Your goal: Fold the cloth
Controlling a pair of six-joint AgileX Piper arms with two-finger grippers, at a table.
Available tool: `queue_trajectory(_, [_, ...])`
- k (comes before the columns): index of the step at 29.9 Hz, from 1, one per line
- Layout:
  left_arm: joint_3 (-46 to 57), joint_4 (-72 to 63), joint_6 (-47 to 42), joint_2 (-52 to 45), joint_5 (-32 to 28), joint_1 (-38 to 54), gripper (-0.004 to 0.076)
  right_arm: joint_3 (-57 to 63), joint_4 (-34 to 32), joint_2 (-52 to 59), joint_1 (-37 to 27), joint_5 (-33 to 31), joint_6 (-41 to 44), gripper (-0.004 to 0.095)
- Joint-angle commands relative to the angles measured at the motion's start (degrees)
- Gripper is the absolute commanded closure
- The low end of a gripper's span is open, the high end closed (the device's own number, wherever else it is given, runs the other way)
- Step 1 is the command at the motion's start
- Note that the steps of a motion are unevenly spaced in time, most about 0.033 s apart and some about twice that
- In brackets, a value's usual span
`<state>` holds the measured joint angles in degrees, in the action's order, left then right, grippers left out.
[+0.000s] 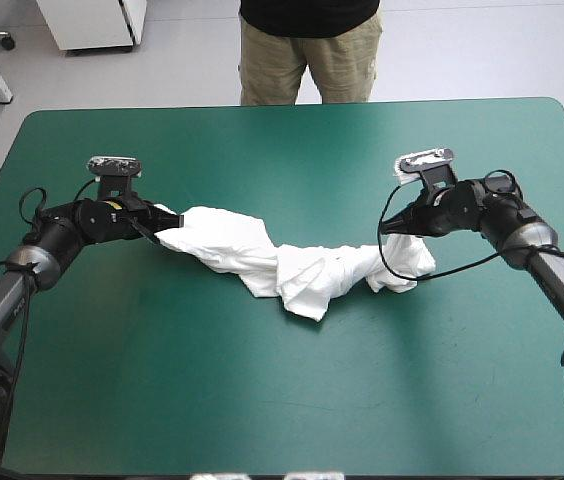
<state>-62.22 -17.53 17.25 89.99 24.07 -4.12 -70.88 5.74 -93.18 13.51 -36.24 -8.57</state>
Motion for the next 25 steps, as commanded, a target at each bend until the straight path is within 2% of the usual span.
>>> queue_trajectory(1, [-1.6, -0.3, 0.3, -1.1, 0.8, -0.3, 0.0726, -2.1, 0.3, 0.1, -0.3, 1.3, -0.1, 0.0609])
queue_trajectory(2, [-1.6, -0.3, 0.3, -0.9, 1.8, -0.3, 0.0704, -2.1, 0.3, -0.3, -0.3, 1.3, -0.1, 0.0558])
queue_trajectory(4, [-1.6, -0.3, 0.3, -0.4, 3.8, -0.3, 0.061, -2.1, 0.3, -0.5, -0.3, 1.6, 0.3, 0.0447])
queue_trajectory(6, [-1.6, -0.5, 0.3, -0.1, 6.0, -0.3, 0.043, -2.1, 0.3, -0.2, -0.3, 2.0, 0.8, 0.0397])
queue_trajectory(9, [-1.6, -0.7, -0.2, 0.2, 10.3, -0.3, 0.012, -2.2, -0.3, 1.3, -0.4, 1.5, 1.1, 0.0395])
queue_trajectory(11, [-1.6, -0.7, -0.4, 0.2, 14.8, -0.3, 0.0029, -2.6, -0.5, 3.2, -0.4, 0.7, 1.4, 0.0395])
queue_trajectory(15, [-1.6, -0.6, 0.2, -1.0, 21.6, -0.3, 0.0042, -2.6, -0.9, 10.0, -0.4, 0.4, 1.4, 0.0395])
queue_trajectory(19, [-1.6, -1.2, 0.2, -6.3, 23.8, -0.3, 0.0076, -2.6, -1.6, 17.2, -0.4, -2.0, 1.4, 0.0395])
queue_trajectory(25, [-1.6, -0.4, -1.2, -18.2, 27.3, -0.3, 0.0108, -2.6, -1.8, 27.8, -0.4, -13.5, 2.9, 0.0395])
